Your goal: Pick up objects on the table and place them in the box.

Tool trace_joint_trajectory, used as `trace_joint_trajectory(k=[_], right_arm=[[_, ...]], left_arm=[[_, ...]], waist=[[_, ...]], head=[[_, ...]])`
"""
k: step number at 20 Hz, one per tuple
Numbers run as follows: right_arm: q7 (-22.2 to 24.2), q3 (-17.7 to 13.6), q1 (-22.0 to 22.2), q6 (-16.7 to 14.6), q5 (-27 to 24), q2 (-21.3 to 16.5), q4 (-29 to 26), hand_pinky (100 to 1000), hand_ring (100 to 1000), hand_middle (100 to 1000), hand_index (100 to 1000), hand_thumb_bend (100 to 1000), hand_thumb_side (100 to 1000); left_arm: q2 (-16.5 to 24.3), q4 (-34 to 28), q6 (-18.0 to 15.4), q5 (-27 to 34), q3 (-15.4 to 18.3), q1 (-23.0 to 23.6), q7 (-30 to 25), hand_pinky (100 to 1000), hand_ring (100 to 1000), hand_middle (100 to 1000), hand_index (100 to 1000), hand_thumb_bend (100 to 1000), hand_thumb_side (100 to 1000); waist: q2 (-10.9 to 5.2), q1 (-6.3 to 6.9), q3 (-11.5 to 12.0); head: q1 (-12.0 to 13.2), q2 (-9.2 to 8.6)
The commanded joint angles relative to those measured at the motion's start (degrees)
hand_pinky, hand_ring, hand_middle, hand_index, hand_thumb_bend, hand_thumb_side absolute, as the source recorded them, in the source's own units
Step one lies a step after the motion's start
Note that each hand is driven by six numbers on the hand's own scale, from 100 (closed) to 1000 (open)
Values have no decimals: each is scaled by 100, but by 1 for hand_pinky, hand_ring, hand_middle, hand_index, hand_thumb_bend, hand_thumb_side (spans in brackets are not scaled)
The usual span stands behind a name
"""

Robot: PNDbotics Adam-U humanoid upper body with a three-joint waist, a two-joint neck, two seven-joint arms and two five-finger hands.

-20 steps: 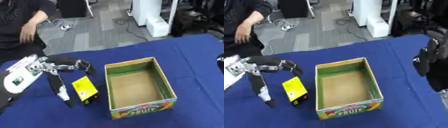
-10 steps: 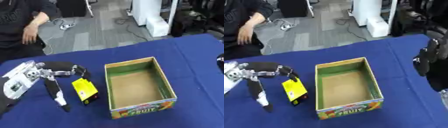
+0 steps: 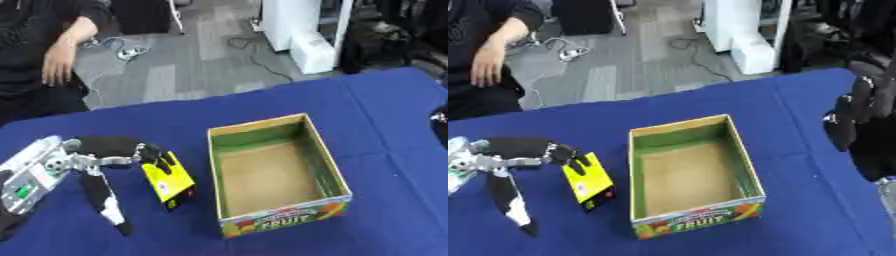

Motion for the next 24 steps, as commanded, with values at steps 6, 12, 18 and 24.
trace_joint_trajectory(k=[6, 12, 18, 24], right_arm=[[32, -51, -18, -28, 33, -118, -75, 147, 311, 391, 501, 100, 1000], [41, -40, -35, -23, 29, -110, -75, 147, 311, 391, 501, 100, 1000], [45, -31, -66, 4, 20, -95, -75, 147, 311, 391, 501, 100, 1000], [49, -29, -93, 11, 1, -94, -75, 147, 311, 391, 501, 100, 1000]], left_arm=[[19, 183, -1097, -206, 160, 28, -856, 903, 816, 879, 863, 806, 673], [-99, 320, -1132, -319, 162, -20, -819, 922, 849, 917, 870, 797, 682], [-250, 487, -1162, -453, 173, -65, -823, 932, 855, 924, 877, 804, 682], [-363, 655, -1226, -596, 205, -89, -775, 944, 865, 934, 887, 802, 685]], waist=[[-24, -42, 11], [-16, -47, -20], [-1, -49, -60], [8, -50, -83]], head=[[-78, 21], [-49, -4], [-24, -17], [-44, -23]])
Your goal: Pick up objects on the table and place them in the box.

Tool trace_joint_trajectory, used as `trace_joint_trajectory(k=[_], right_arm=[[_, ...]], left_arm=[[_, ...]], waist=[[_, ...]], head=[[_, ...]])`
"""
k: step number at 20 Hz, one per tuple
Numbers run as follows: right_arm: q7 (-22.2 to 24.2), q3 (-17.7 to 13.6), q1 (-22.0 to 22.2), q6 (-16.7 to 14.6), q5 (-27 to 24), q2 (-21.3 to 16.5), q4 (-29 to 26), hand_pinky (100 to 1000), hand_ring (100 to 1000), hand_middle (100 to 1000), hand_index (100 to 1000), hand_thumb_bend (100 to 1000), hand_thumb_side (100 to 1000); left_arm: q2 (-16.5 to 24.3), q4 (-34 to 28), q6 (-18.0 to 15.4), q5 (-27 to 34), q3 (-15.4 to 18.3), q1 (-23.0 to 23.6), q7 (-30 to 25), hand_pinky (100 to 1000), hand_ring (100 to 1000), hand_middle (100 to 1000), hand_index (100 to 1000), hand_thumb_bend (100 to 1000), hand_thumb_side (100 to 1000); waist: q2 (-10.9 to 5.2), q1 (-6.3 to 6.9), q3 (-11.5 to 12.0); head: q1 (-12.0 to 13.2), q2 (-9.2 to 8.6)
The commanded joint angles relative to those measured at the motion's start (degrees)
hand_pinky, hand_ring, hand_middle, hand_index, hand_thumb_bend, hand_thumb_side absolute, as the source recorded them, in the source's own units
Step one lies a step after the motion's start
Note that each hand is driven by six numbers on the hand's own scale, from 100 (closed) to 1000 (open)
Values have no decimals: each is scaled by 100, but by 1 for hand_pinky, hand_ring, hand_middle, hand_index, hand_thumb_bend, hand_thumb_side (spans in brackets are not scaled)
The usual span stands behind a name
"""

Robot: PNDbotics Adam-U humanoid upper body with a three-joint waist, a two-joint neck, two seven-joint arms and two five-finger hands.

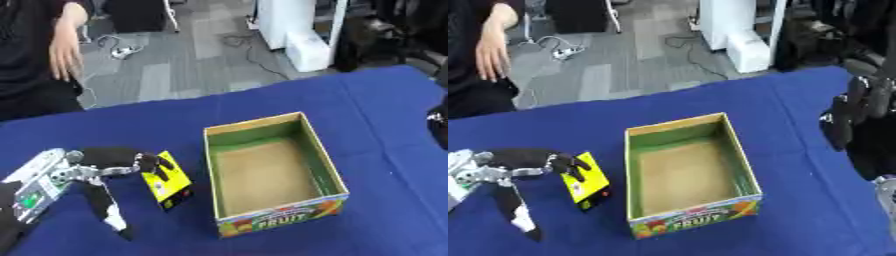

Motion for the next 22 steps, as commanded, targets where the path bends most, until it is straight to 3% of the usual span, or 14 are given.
trace_joint_trajectory(k=[1, 22], right_arm=[[5, -33, -89, 9, -20, -97, -75, 147, 311, 391, 501, 100, 1000], [15, -24, -138, 41, -78, -103, -75, 147, 311, 391, 501, 100, 1000]], left_arm=[[40, 51, -1054, -109, 115, -150, -955, 949, 867, 934, 889, 805, 685], [-278, 566, -1340, -466, 67, -512, -989, 975, 891, 935, 886, 822, 688]], waist=[[-41, -31, -7], [-46, -26, -52]], head=[[-8, -30], [15, -63]])
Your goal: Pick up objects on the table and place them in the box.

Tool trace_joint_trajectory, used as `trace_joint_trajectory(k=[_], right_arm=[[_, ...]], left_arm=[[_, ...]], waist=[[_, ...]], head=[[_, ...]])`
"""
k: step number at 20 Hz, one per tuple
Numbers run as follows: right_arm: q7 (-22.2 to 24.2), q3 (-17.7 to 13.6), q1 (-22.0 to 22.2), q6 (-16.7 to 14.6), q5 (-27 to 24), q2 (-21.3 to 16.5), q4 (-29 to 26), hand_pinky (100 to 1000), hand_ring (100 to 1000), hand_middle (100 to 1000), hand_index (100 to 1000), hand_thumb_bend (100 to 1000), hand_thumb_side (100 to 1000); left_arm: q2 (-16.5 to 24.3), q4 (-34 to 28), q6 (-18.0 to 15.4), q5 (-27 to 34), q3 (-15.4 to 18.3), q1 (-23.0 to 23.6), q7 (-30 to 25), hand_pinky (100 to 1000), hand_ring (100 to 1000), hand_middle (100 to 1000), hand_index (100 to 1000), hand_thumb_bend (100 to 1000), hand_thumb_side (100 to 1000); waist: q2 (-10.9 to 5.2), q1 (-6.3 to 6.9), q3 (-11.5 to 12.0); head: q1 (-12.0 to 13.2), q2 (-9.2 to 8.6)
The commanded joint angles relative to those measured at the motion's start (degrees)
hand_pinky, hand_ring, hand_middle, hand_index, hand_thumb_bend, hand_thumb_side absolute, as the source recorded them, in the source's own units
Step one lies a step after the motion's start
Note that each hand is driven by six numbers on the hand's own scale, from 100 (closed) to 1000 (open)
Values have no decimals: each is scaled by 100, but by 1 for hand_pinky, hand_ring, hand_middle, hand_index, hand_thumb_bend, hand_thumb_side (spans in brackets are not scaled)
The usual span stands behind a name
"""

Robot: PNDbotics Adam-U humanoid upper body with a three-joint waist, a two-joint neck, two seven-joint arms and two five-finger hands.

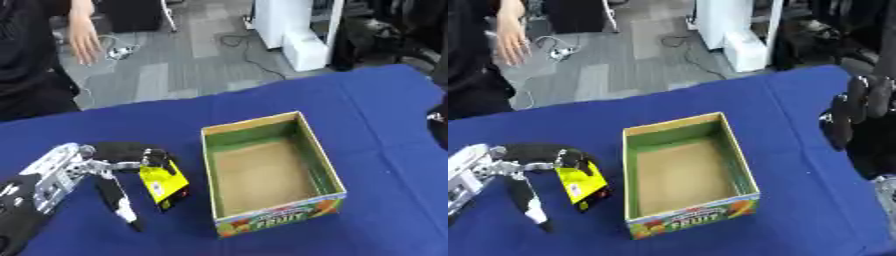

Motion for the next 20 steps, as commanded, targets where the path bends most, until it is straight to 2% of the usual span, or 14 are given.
trace_joint_trajectory(k=[1, 20], right_arm=[[-7, -26, -88, 14, -31, -103, -75, 147, 311, 391, 501, 100, 1000], [1, -24, -118, 28, -60, -105, -75, 150, 312, 392, 501, 100, 1000]], left_arm=[[54, 22, -1188, -77, 77, -158, -1147, 975, 891, 935, 886, 822, 688], [-158, 357, -1294, -311, 99, -272, -1171, 1000, 957, 992, 902, 831, 697]], waist=[[-45, -25, -14], [-39, -25, -44]], head=[[14, -56], [10, -56]])
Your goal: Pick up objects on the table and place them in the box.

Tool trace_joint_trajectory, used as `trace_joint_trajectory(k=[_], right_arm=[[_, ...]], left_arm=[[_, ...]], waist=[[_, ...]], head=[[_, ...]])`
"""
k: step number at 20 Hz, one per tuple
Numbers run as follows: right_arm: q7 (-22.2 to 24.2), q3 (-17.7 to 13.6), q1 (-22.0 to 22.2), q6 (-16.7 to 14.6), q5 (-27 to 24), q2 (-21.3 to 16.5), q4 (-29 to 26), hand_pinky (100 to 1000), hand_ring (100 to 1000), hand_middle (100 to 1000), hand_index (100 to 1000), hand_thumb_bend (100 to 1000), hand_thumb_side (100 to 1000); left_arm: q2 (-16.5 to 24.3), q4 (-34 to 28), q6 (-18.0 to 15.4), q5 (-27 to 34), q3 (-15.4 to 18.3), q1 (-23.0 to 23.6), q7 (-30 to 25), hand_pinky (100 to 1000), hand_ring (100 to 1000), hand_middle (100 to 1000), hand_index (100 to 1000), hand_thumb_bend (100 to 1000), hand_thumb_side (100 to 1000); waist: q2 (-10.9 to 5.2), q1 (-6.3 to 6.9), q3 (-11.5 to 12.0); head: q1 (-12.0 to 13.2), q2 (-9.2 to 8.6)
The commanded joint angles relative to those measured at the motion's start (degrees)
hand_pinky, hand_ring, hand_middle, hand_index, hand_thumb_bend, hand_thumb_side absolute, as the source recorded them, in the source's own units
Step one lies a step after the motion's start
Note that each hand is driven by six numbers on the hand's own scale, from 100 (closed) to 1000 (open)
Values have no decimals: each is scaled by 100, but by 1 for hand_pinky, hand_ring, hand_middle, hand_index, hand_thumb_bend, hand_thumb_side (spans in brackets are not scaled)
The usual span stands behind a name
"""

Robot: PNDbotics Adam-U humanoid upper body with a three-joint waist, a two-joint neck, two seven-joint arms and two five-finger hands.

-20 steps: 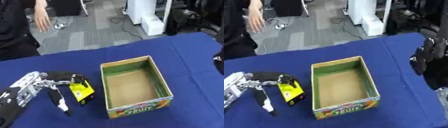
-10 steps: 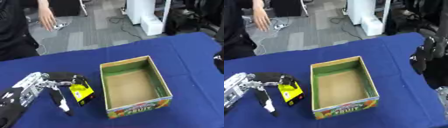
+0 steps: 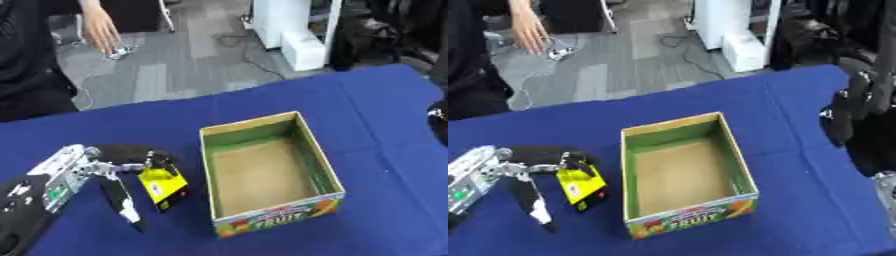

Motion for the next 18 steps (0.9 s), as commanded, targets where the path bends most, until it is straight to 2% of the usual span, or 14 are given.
trace_joint_trajectory(k=[1, 6, 10, 18], right_arm=[[-2, -26, -69, 25, -13, -105, -75, 150, 312, 392, 501, 100, 1000], [-2, -23, -84, 30, -22, -105, -75, 150, 312, 392, 501, 100, 1000], [7, -17, -88, 36, -22, -105, -75, 150, 312, 392, 501, 100, 1000], [5, -12, -118, 53, -41, -100, -75, 150, 312, 392, 500, 100, 1000]], left_arm=[[55, 13, -1245, -87, 96, -156, -1223, 1000, 962, 993, 903, 829, 696], [16, 91, -1252, -145, 107, -177, -1240, 1000, 970, 997, 905, 840, 690], [-16, 137, -1252, -253, 109, -209, -1302, 1000, 978, 999, 912, 917, 623], [-133, 362, -1252, -451, 204, -279, -1305, 1000, 979, 1000, 914, 923, 637]], waist=[[-41, -24, -9], [-38, -23, -22], [-36, -24, -29], [-31, -24, -58]], head=[[11, -57], [14, -56], [25, -55], [38, -60]])
